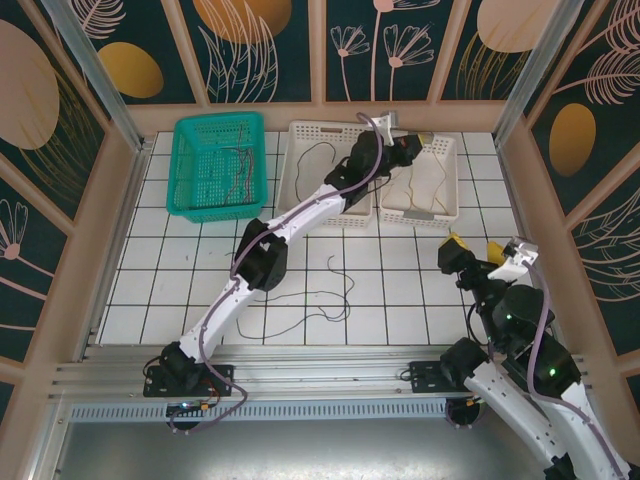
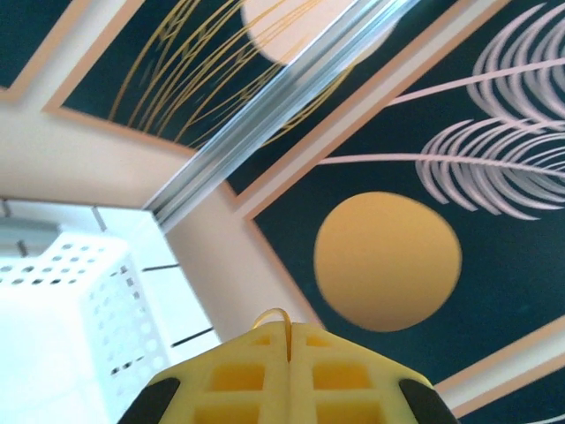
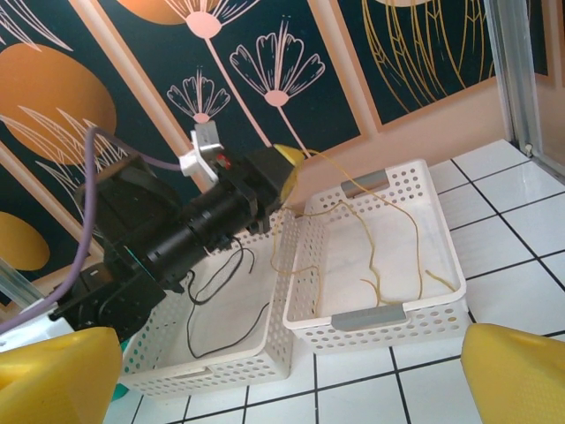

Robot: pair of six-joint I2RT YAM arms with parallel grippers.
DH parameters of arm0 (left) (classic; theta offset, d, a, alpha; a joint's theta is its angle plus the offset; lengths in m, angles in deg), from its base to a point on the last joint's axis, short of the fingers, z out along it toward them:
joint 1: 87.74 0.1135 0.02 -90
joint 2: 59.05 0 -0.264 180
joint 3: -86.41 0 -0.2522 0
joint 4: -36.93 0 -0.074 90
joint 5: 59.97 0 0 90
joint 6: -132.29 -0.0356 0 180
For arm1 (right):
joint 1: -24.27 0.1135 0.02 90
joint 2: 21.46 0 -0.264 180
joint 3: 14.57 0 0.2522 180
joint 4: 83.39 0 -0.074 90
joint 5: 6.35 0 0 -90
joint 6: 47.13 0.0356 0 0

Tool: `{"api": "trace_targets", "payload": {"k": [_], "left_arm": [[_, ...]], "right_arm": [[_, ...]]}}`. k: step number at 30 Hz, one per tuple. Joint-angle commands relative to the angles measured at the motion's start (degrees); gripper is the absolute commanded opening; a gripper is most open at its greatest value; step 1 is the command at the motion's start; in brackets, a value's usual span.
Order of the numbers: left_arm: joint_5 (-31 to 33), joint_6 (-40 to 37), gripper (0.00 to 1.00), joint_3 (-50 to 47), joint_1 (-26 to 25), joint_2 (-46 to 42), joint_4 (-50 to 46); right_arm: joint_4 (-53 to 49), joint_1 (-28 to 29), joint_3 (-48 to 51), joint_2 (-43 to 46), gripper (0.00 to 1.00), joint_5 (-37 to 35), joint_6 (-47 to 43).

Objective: Untangle the cables

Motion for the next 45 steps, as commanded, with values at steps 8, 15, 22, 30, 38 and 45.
{"api": "trace_targets", "payload": {"k": [8, 15, 22, 30, 38, 45], "left_arm": [[1.48, -2.91, 0.18, 0.07, -1.10, 1.65, -2.53], [0.78, -3.52, 0.36, 0.48, -1.14, 1.05, -3.26], [0.40, -3.81, 0.45, 1.27, -1.36, 0.70, -3.80], [1.39, -6.94, 0.57, 1.10, -1.36, -4.52, -5.78], [5.49, -17.09, 0.76, -7.52, -1.37, -18.64, -13.67], [15.42, -20.73, 0.85, -35.32, -1.37, -39.71, -15.63]], "right_arm": [[1.54, -3.54, 1.47, 0.45, 0.99, 1.98, -1.79], [2.56, -5.29, 1.91, 0.14, 0.99, 4.63, -2.54], [3.04, -8.15, 2.17, -0.03, 0.99, 6.44, -2.98], [3.09, -8.85, 2.36, -0.09, 0.99, 6.57, -3.43], [2.02, -8.89, 1.63, -1.83, 0.99, 7.62, -3.86], [0.55, -8.95, -1.36, -8.64, 0.99, 13.87, -5.55]]}}
